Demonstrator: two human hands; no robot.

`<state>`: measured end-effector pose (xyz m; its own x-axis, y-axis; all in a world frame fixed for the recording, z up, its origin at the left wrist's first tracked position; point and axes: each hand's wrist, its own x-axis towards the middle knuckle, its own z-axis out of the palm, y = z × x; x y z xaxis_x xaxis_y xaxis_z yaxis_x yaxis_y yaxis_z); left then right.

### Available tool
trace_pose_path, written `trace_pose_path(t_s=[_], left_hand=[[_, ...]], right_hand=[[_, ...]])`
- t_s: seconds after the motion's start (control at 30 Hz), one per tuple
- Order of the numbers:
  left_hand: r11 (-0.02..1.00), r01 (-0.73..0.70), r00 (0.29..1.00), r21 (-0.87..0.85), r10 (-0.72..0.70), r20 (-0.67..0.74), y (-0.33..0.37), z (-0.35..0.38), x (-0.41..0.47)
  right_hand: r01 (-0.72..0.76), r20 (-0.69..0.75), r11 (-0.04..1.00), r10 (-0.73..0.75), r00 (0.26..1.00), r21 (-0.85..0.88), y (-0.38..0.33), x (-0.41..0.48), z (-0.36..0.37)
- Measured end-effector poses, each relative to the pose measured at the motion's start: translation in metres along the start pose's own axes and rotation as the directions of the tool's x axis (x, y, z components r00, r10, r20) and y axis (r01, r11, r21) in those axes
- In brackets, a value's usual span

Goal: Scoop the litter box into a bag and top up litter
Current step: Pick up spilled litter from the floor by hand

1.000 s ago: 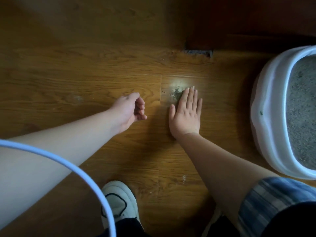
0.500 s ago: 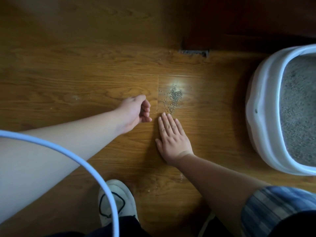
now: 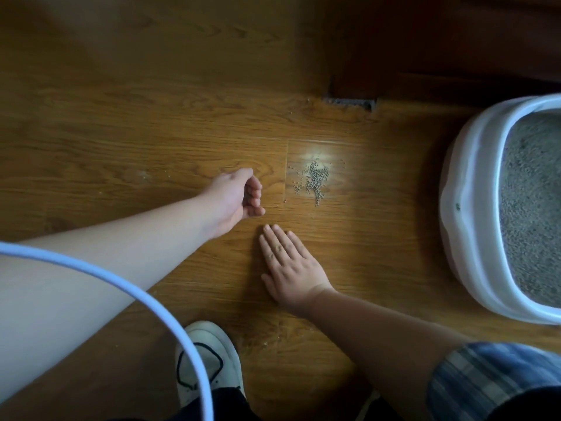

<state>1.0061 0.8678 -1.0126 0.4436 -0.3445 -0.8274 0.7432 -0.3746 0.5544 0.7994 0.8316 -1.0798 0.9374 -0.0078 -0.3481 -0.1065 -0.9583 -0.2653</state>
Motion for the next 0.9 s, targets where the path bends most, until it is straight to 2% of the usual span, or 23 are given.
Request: trace_pose_path(t_s=[0.13,0.4,0.43,0.5,0.57,0.7,0.9], left_hand=[[1.000,-0.016,1.000,-0.002,0.016,0.010,0.001,-0.001,-0.003],[0.999,-0.028,1.000,0.016,0.028,0.011,0.005,0.000,-0.004],[0.999,-0.029,0.999,0.017,0.029,0.014,0.004,0.001,-0.004],[0.999,-0.028,0.999,0.016,0.027,0.019,0.003,0.003,-0.003],[1.000,-0.020,1.000,0.013,0.019,0.024,0.002,0.007,-0.003],[1.000,-0.005,0.999,0.029,0.004,0.050,0.003,0.015,-0.002],[0.998,-0.008,0.999,0.056,0.005,0.051,0.004,0.018,-0.003]], right_hand=[[-0.123,-0.055,0.992,0.124,0.991,0.026,0.010,0.029,-0.010],[-0.331,-0.058,0.937,0.339,0.939,0.112,0.030,0.055,-0.036],[-0.312,-0.073,0.944,0.321,0.944,0.106,0.029,0.049,-0.037],[-0.189,-0.093,0.979,0.195,0.976,0.072,0.022,0.029,-0.033],[-0.108,-0.051,0.993,0.110,0.993,0.041,0.018,0.003,-0.024],[-0.225,0.042,0.974,0.224,0.974,0.004,0.031,-0.026,-0.008],[-0.306,0.002,0.952,0.306,0.952,0.026,0.051,0.008,-0.022]])
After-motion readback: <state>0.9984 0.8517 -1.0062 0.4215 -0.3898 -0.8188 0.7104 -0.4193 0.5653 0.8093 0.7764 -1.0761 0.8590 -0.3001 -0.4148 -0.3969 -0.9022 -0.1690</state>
